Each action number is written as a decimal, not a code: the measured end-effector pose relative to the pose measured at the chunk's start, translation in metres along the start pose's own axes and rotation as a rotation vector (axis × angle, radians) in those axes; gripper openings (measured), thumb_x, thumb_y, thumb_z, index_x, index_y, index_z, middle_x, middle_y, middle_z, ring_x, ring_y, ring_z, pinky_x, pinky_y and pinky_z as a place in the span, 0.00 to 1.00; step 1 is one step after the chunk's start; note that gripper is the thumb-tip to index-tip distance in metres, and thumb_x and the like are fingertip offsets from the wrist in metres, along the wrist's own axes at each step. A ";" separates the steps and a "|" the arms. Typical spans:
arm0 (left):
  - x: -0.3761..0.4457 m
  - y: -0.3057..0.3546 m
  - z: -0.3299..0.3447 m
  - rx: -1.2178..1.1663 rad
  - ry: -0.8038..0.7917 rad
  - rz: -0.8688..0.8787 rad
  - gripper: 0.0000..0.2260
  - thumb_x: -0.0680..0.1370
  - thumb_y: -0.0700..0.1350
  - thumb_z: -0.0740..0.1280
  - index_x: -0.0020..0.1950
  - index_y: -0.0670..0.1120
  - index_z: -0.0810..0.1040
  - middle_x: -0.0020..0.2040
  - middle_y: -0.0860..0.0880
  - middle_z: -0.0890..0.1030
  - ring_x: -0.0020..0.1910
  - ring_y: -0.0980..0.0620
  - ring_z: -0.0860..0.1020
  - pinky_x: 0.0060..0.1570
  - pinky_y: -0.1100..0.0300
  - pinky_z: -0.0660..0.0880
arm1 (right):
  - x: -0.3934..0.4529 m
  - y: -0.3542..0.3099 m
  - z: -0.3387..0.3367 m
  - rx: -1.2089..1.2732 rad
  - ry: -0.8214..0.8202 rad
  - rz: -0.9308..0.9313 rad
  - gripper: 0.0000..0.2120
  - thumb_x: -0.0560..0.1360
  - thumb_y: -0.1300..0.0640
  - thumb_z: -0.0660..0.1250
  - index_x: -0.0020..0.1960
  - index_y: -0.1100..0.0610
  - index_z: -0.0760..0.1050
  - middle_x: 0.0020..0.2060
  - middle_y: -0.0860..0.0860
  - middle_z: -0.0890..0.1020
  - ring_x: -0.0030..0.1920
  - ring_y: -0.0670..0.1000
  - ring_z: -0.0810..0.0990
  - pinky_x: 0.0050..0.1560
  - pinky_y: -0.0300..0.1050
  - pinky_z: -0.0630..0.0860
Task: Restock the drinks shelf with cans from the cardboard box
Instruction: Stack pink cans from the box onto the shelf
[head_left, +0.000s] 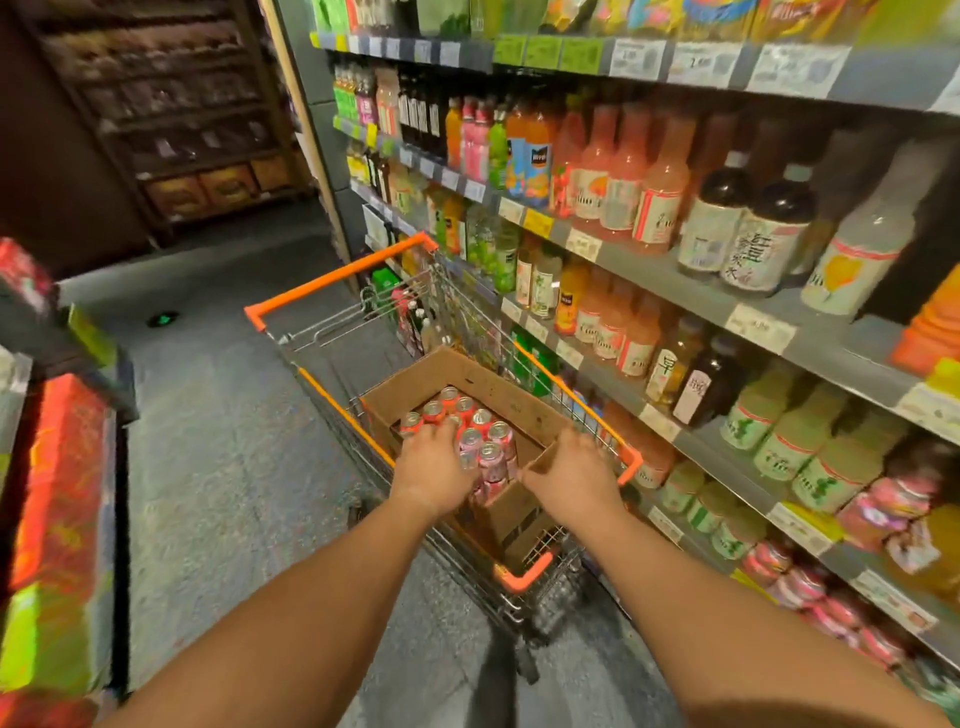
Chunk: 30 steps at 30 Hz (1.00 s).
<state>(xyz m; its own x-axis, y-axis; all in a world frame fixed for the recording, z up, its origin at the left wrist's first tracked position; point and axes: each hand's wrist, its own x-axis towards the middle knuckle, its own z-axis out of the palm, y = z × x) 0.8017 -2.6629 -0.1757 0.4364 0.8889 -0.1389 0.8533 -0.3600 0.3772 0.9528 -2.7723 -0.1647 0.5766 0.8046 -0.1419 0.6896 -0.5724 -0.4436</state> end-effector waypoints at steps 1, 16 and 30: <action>0.005 0.003 0.004 -0.006 -0.006 -0.022 0.37 0.72 0.63 0.71 0.76 0.49 0.66 0.71 0.44 0.73 0.70 0.40 0.70 0.70 0.47 0.68 | 0.010 0.006 0.002 -0.004 -0.018 -0.010 0.38 0.72 0.33 0.66 0.70 0.58 0.65 0.67 0.58 0.71 0.66 0.59 0.71 0.65 0.53 0.71; 0.104 -0.018 0.055 0.038 -0.175 -0.241 0.37 0.75 0.57 0.73 0.79 0.46 0.62 0.72 0.43 0.70 0.71 0.40 0.68 0.71 0.49 0.67 | 0.137 0.013 0.063 -0.023 -0.249 -0.107 0.34 0.72 0.42 0.71 0.71 0.57 0.64 0.64 0.54 0.72 0.66 0.55 0.71 0.68 0.53 0.70; 0.235 -0.052 0.146 0.030 -0.377 -0.326 0.28 0.76 0.49 0.69 0.73 0.41 0.66 0.68 0.40 0.70 0.68 0.38 0.70 0.69 0.49 0.69 | 0.271 0.005 0.157 -0.358 -0.398 -0.195 0.19 0.78 0.52 0.64 0.66 0.59 0.70 0.60 0.55 0.79 0.59 0.55 0.79 0.56 0.48 0.77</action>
<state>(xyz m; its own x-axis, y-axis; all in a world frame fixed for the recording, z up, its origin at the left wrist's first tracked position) 0.9018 -2.4770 -0.3617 0.2137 0.7944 -0.5685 0.9679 -0.0934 0.2333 1.0433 -2.5323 -0.3438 0.2621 0.8587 -0.4405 0.9122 -0.3694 -0.1773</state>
